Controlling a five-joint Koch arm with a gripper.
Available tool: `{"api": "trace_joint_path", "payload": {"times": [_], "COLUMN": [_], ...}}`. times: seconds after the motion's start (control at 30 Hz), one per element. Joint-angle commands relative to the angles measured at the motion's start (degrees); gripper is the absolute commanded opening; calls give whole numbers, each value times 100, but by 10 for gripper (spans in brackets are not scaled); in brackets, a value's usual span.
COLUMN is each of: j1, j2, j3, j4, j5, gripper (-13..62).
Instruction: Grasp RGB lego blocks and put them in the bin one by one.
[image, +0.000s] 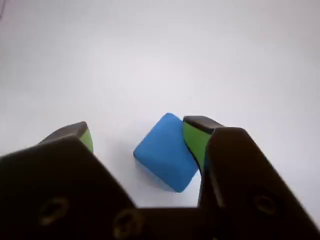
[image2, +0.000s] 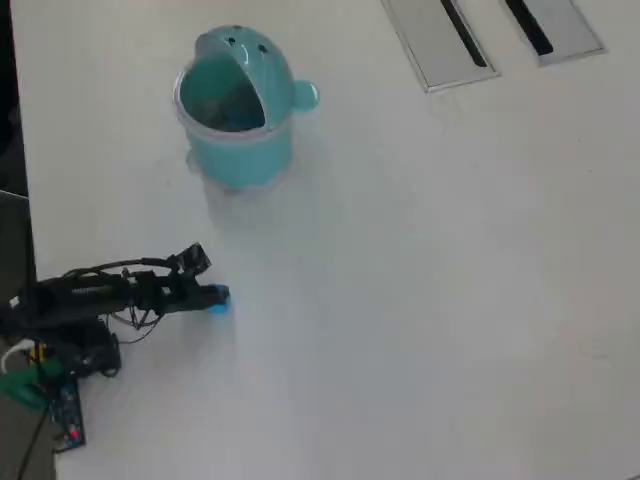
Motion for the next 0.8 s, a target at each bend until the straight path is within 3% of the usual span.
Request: {"api": "trace_joint_path", "payload": {"times": [0.0, 0.77], "j1": [18, 202], "j2": [-352, 527], "j3": [114, 167], "j4": [-18, 598], "j5": [149, -396], "gripper": [330, 330]}}
